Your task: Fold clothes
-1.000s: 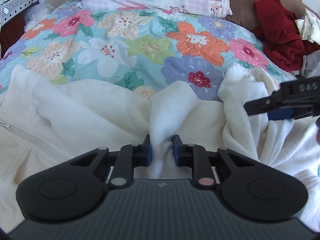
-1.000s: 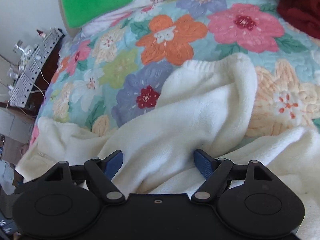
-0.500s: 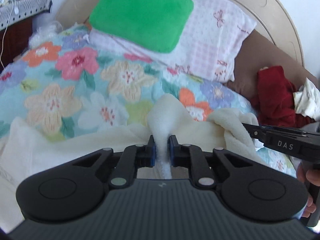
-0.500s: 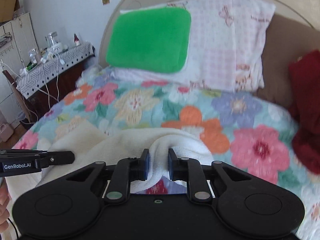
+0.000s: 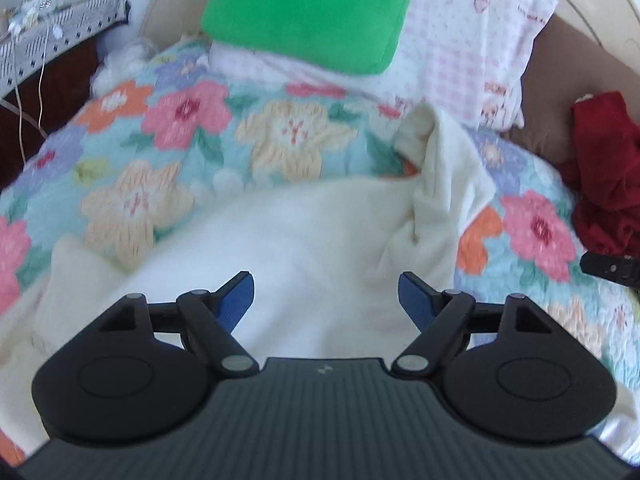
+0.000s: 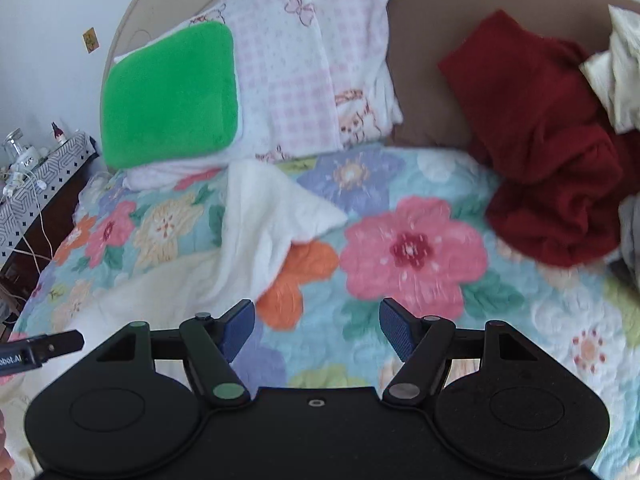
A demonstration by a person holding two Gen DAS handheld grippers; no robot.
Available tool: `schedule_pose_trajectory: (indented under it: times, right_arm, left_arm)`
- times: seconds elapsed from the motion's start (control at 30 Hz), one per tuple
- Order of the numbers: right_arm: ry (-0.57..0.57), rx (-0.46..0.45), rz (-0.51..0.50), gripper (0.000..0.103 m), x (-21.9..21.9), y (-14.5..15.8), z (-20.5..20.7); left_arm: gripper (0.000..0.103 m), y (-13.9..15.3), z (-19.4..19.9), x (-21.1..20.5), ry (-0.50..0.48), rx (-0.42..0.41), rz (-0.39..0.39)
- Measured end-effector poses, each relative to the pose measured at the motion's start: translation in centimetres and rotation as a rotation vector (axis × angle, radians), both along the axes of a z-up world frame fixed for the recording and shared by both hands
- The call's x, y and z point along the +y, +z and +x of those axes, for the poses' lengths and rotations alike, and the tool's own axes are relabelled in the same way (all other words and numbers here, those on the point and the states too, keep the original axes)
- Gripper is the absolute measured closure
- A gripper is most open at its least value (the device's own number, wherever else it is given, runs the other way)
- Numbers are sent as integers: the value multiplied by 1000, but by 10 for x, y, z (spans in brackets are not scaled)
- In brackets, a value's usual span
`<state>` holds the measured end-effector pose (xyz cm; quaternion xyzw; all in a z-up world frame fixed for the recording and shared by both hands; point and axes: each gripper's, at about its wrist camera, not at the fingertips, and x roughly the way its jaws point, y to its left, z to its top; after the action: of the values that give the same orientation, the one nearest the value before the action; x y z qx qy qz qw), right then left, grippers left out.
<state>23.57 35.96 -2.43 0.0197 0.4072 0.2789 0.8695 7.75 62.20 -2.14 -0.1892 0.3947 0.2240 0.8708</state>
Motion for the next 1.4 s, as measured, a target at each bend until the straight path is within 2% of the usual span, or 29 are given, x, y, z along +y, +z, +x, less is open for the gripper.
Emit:
schedule_pose_trajectory:
  times: [0.1, 0.17, 0.3, 0.4, 0.53, 0.77, 0.87, 0.97, 1.1, 1.13, 1.17, 1.2, 1.33, 1.4]
  right_arm:
    - [48, 62, 22, 29, -25, -6, -22]
    - [80, 44, 24, 29, -45, -3, -43]
    - [109, -32, 53, 29, -97, 6, -92]
    - [89, -21, 119, 29, -134, 5, -128]
    - [50, -18, 95, 28, -159, -5, -175]
    - [127, 145, 16, 28, -197, -54, -254]
    - [134, 242, 35, 28, -216, -72, -278]
    - [218, 287, 143, 28, -227, -76, -293]
    - [297, 326, 277, 28, -224, -80, -299]
    - [303, 321, 297, 40, -221, -80, -300]
    - [295, 294, 303, 76, -219, -77, -298]
    - [286, 267, 310, 85, -217, -74, -297]
    - [283, 168, 342, 87, -210, -47, -288]
    - [306, 164, 362, 87, -207, -32, -283]
  left_arm:
    - [24, -33, -39, -18, 42, 57, -116]
    - [24, -46, -63, -39, 55, 63, -156]
    - [24, -55, -97, -97, 2, 65, -137]
    - [24, -59, -118, -132, -57, 92, -169]
    - [24, -57, -152, -167, -105, 134, -161]
    - [22, -52, -209, -191, -77, 154, -187]
    - [22, -40, -221, -206, -112, 158, -154]
    - [22, -30, -232, -223, -181, 141, -129]
    - [22, -28, -247, -245, -275, 124, -188]
    - [22, -28, -248, -251, -299, 121, -194]
    - [22, -28, -250, -256, -326, 115, -194]
    - [22, -28, -252, -261, -357, 100, -195]
    - [22, -26, -253, -271, -501, -6, -301]
    - [22, -22, -248, -278, -525, -55, -289]
